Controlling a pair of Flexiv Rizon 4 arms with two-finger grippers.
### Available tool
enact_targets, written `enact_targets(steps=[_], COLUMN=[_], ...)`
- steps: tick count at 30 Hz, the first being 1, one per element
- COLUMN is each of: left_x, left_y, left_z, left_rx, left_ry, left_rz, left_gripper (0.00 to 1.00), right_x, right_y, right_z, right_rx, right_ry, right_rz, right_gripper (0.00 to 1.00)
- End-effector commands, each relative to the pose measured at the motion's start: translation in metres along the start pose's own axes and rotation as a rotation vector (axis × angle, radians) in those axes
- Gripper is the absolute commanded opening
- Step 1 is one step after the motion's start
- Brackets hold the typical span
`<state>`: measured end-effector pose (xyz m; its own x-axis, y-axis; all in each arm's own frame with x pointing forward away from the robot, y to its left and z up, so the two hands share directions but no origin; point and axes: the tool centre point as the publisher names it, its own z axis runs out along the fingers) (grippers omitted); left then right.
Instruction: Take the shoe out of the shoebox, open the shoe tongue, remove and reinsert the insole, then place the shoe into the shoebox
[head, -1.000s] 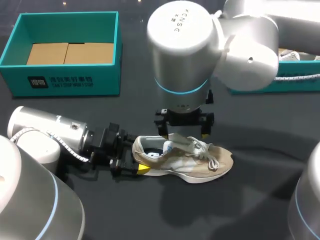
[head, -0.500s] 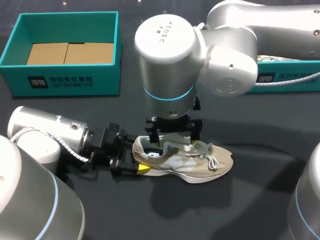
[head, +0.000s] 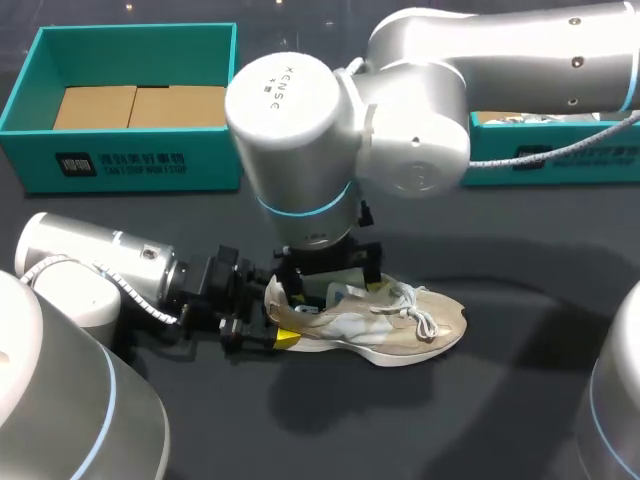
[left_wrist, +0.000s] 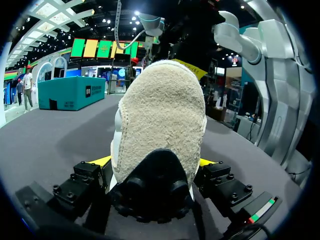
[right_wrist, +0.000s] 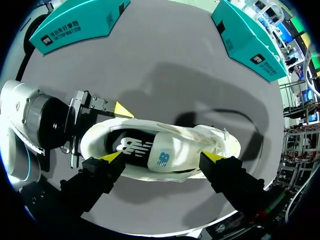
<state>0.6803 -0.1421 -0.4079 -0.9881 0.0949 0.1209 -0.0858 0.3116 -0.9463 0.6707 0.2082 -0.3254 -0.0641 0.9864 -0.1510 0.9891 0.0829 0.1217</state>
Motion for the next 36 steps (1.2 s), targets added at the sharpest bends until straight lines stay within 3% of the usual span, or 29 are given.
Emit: enact_targets(steps=[1,16,27,36], left_x=[0.001,0.001,0.001,0.001], left_y=[0.001,0.001,0.001,0.001], left_z=[0.0,0.0,0.0,0.0], left_rx=[0.0,0.0,0.0,0.0], left_ry=[-0.002,-0.002,-0.002,-0.002], left_rz=[0.0,0.0,0.0,0.0], left_gripper=[0.0,0.0,0.0,0.0], right_x=[0.011,-0.01,-0.031,-0.038], right_y=[-0.003,-0.003,-0.003,-0.003], right_z=[0.01,0.019,0.03,0.017], right_rx=[-0.002,-0.023,-0.025,-0.034], right_ry=[-0.509,-0.569,-0.556,-0.54], right_rz=[0.479,0.582,0.647,0.675], right_gripper=[1.0,1.0,1.0,1.0])
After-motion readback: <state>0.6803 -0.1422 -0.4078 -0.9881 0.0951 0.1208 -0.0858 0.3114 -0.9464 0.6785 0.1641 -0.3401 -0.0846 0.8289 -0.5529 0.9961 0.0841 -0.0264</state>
